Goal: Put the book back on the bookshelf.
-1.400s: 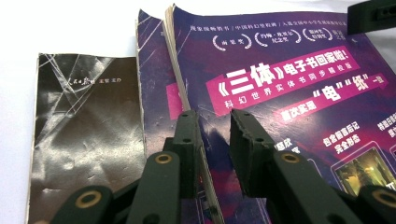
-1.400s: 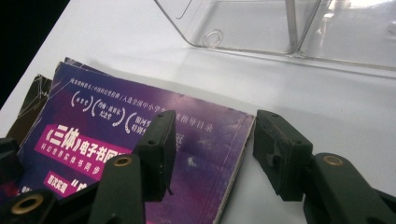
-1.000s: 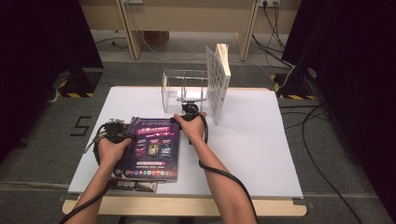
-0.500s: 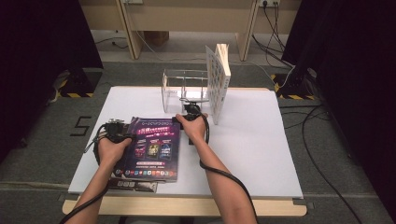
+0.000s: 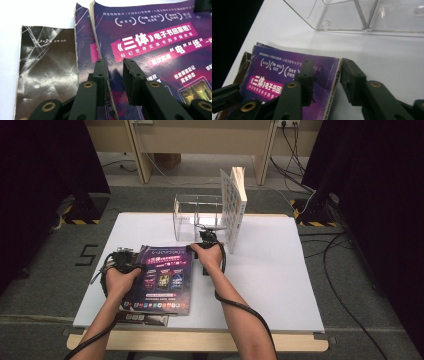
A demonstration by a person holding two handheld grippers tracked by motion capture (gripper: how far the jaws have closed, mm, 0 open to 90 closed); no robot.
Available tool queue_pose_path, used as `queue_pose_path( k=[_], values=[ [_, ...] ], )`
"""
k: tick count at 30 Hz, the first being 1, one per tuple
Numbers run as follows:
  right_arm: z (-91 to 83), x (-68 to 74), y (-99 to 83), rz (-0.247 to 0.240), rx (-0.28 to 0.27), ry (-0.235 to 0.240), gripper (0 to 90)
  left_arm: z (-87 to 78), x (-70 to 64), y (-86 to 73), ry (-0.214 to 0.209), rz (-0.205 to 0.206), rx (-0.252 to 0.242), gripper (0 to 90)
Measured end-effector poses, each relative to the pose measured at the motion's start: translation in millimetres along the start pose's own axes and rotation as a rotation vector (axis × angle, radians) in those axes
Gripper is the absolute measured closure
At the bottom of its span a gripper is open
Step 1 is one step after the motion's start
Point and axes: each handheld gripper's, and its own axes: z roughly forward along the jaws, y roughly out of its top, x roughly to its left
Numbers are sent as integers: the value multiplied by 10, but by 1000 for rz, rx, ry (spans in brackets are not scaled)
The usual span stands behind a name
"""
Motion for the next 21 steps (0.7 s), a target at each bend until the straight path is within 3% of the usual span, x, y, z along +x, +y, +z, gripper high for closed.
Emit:
queue_pose_path(
  k=[5,10,12,17,21],
  values=[
    [-64,19,38,3,0,23,748,-7,8,-6,-2,-5,0,727],
    [-81,27,35,39,-2,34,724,-6,7,-6,-1,-7,1,728],
    [-76,4,23,55,36,60,705,-5,8,-4,-1,-8,1,728],
    [-51,15,4,38,46,60,706,-7,3,-13,3,-10,-3,729],
    [-77,58,32,16,67,61,769,-9,5,-3,8,-6,1,732]
  ],
)
